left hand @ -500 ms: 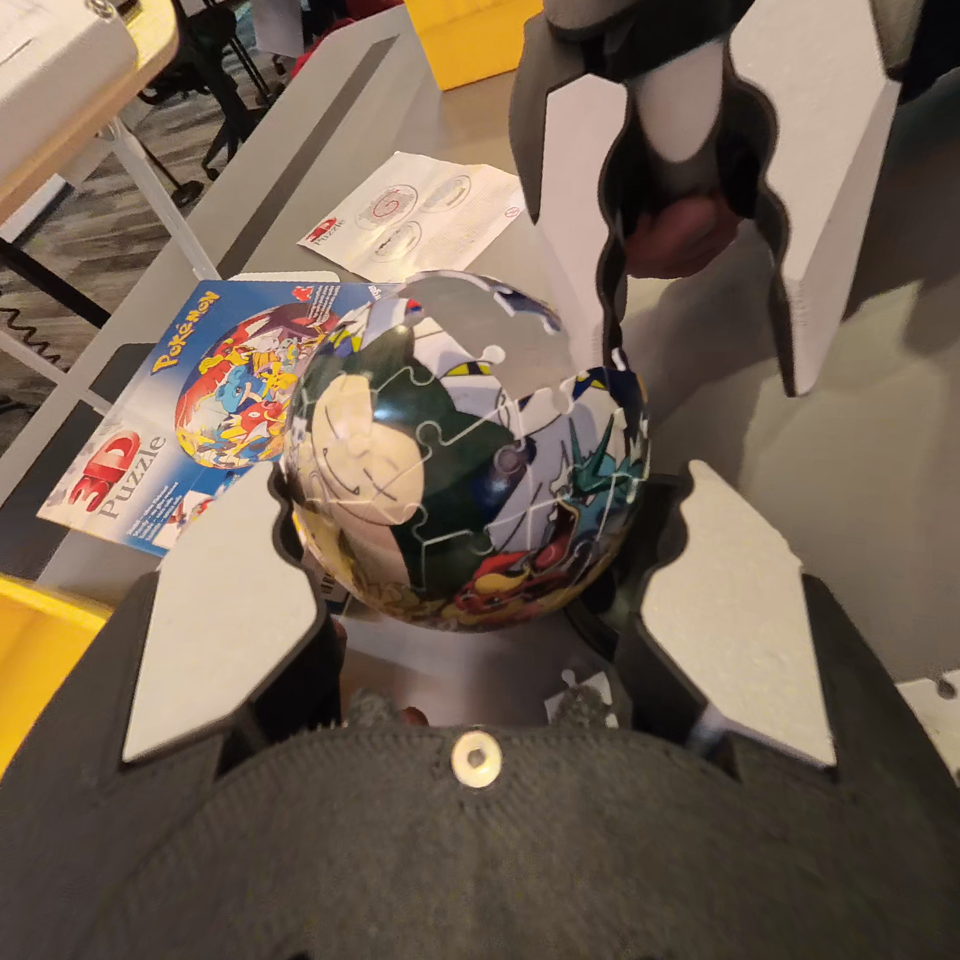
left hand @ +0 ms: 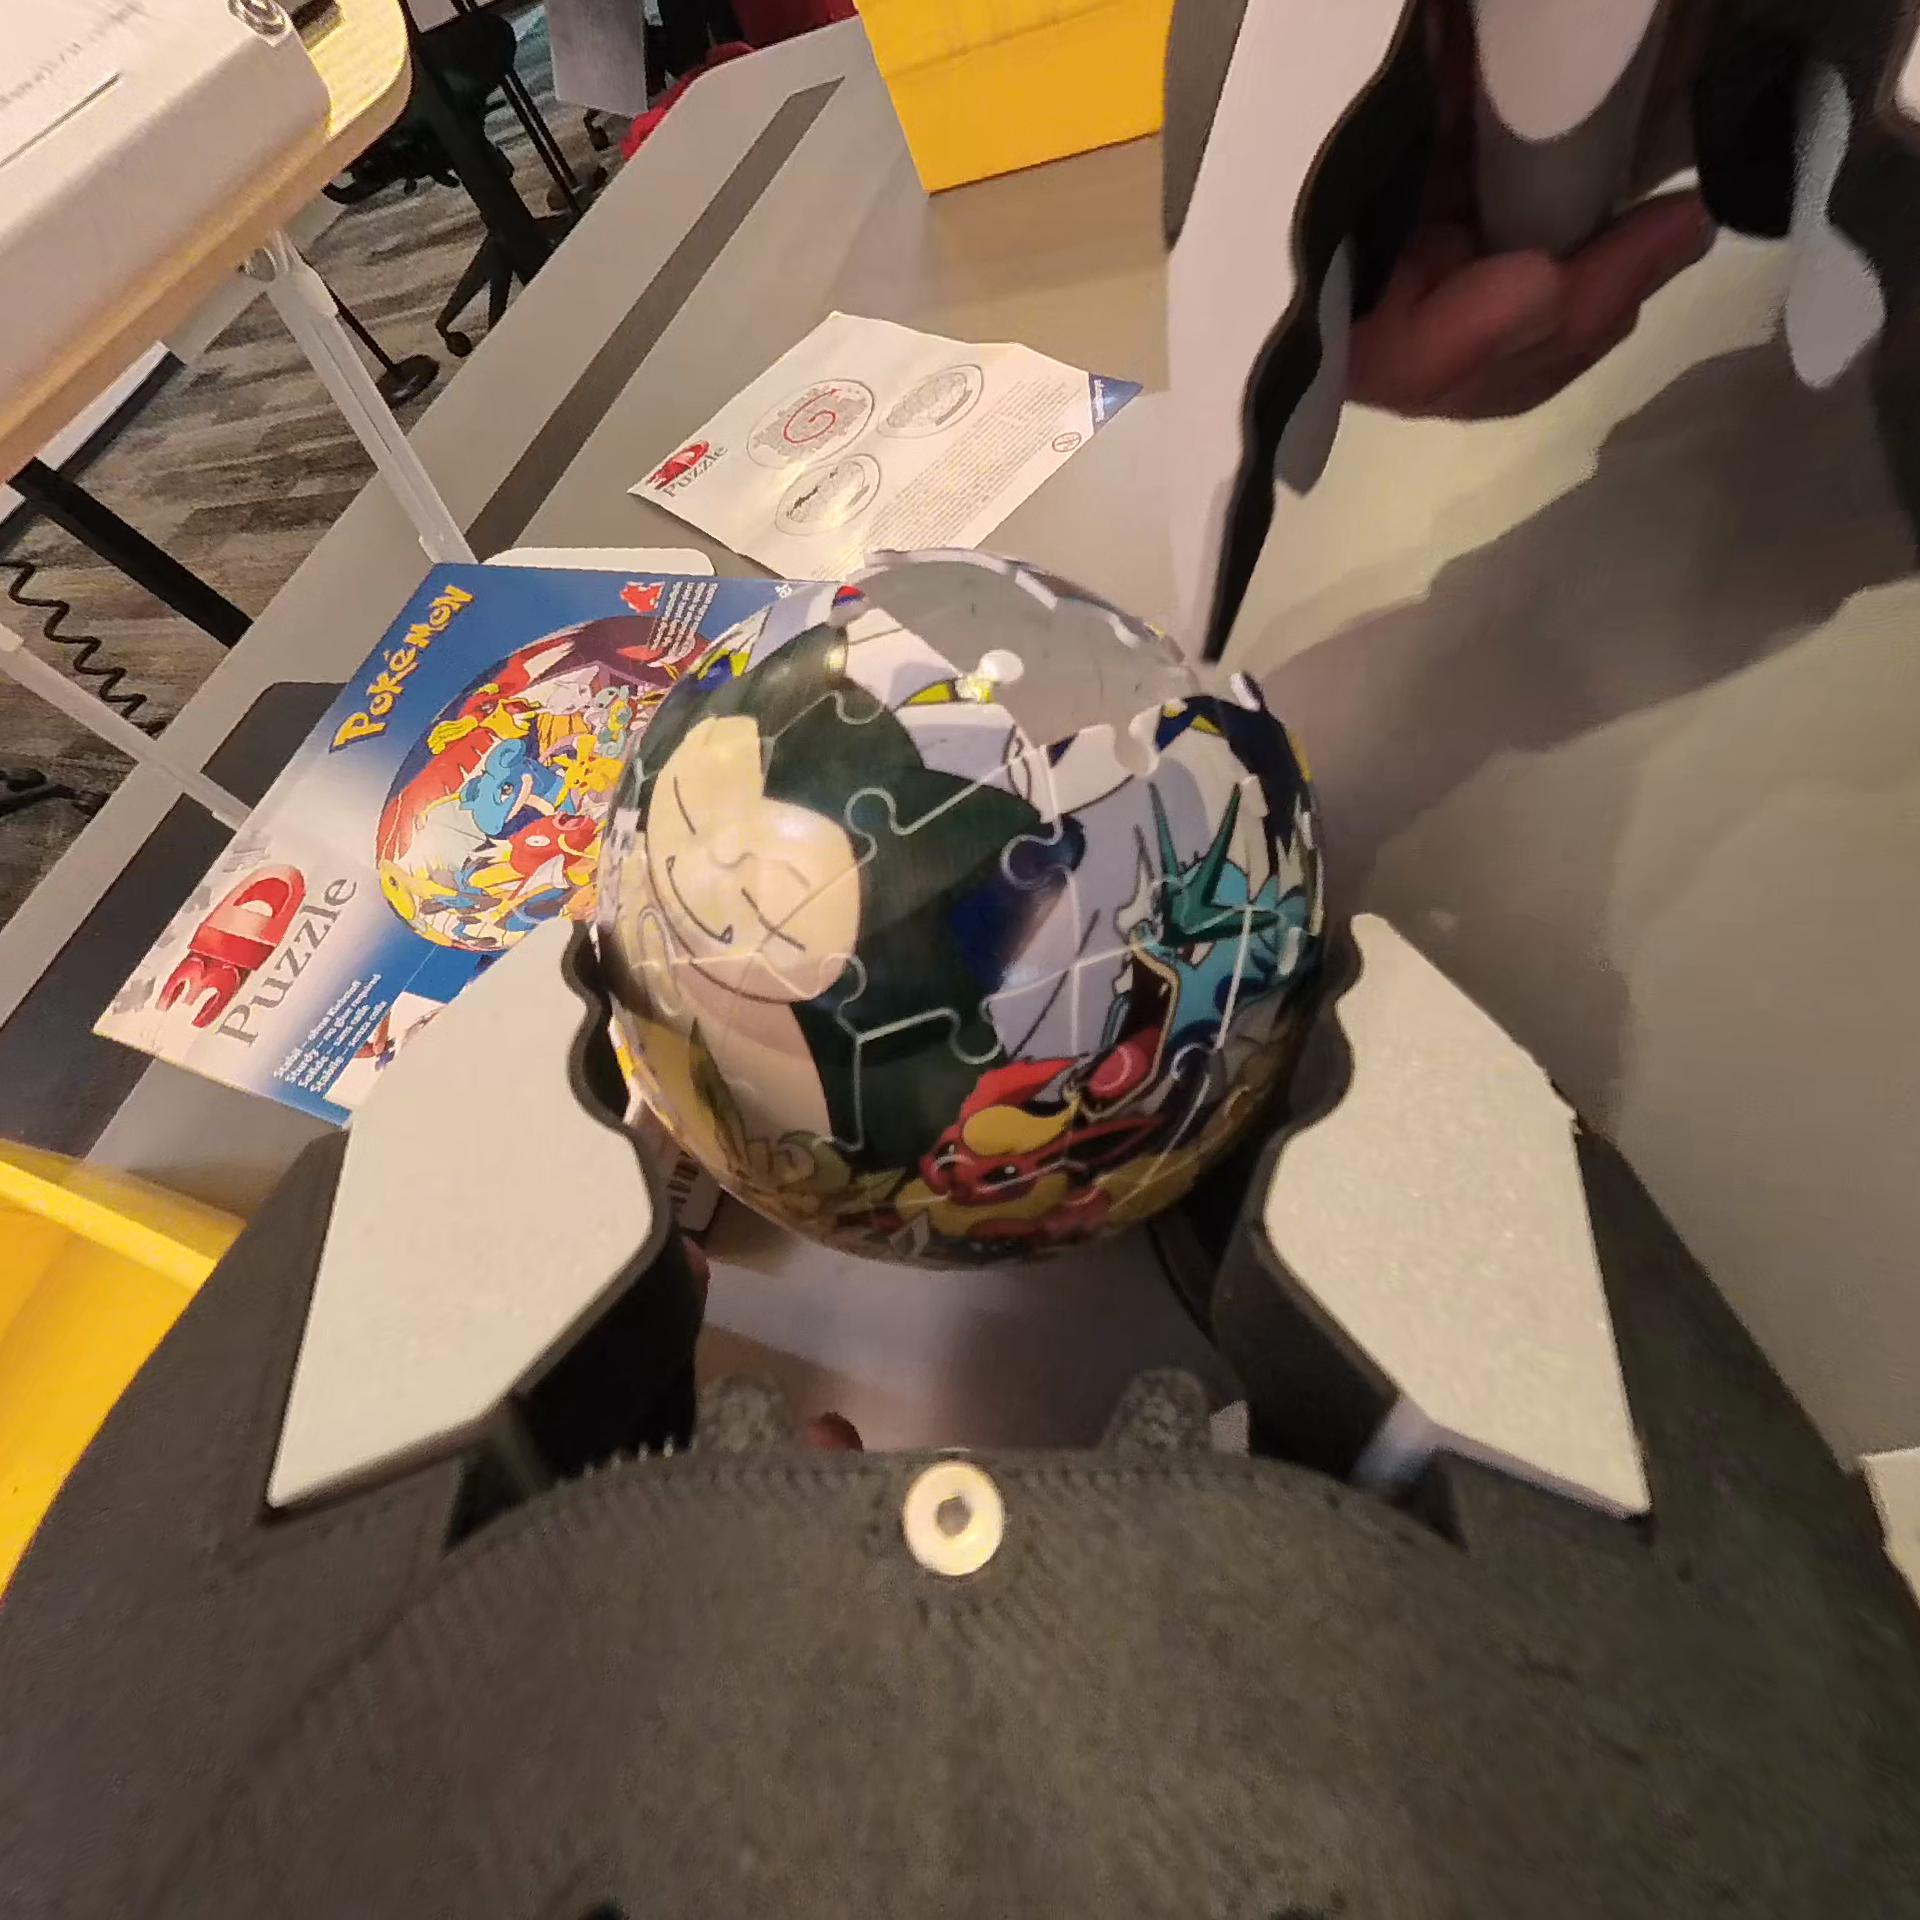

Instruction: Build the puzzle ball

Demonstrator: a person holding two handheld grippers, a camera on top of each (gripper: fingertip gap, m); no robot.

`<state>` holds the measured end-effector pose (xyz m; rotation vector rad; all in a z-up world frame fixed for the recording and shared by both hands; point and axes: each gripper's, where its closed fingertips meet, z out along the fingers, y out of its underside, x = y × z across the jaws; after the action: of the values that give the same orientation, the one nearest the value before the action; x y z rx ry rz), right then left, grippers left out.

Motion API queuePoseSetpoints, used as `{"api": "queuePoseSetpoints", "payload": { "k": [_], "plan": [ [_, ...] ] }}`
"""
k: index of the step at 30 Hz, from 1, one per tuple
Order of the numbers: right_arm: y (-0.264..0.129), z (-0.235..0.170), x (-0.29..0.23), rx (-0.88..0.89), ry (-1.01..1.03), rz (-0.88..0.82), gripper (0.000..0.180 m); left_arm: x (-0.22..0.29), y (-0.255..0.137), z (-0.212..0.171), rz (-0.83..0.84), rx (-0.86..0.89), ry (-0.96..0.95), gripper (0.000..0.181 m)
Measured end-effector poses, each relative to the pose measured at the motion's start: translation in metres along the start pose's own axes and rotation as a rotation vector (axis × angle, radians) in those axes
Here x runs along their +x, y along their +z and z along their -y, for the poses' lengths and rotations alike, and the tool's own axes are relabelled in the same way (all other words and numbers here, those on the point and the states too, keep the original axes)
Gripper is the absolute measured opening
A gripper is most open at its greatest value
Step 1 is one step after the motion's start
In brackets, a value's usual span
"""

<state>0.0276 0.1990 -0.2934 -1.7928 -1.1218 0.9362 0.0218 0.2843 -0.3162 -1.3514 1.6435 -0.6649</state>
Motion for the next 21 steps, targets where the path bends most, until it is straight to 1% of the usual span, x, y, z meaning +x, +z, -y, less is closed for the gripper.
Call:
{"api": "queuePoseSetpoints", "payload": {
  "k": [2,3,5,6,7,8,11,14,16,18,21],
  "plan": [
    [-0.016,-0.004,0.001,-0.006,-0.018,-0.001,0.070,-0.001,-0.001,-0.002,0.000,-0.007,-0.002,0.125],
    [-0.025,-0.004,0.009,0.000,-0.018,-0.025,0.069,-0.001,-0.002,-0.003,0.002,-0.008,-0.005,0.125],
    [-0.039,-0.007,0.034,0.011,-0.005,-0.092,0.070,-0.002,-0.004,-0.006,0.002,-0.014,-0.020,0.125],
    [-0.040,-0.011,0.047,-0.007,-0.015,-0.131,0.076,-0.003,-0.006,-0.008,0.002,-0.021,-0.024,0.125],
    [-0.037,-0.017,0.058,-0.040,-0.049,-0.167,0.084,-0.003,-0.007,-0.010,0.001,-0.027,-0.032,0.125],
    [-0.032,-0.023,0.067,-0.076,-0.080,-0.190,0.086,-0.004,-0.008,-0.012,0.003,-0.038,-0.040,0.125],
    [-0.008,-0.033,0.081,-0.147,-0.103,-0.171,0.087,-0.005,-0.011,-0.017,0.008,-0.066,-0.042,0.125],
    [0.014,-0.038,0.087,-0.182,-0.136,-0.133,0.083,-0.006,-0.013,-0.025,0.012,-0.110,-0.051,0.125],
    [0.023,-0.038,0.088,-0.175,-0.131,-0.106,0.082,-0.006,-0.013,-0.031,0.008,-0.136,-0.055,0.126],
    [0.027,-0.035,0.091,-0.154,-0.121,-0.110,0.077,-0.006,-0.012,-0.031,0.009,-0.119,-0.072,0.125],
    [0.027,-0.034,0.091,-0.136,-0.114,-0.112,0.076,-0.007,-0.012,-0.031,0.009,-0.101,-0.094,0.125]
  ]
}}
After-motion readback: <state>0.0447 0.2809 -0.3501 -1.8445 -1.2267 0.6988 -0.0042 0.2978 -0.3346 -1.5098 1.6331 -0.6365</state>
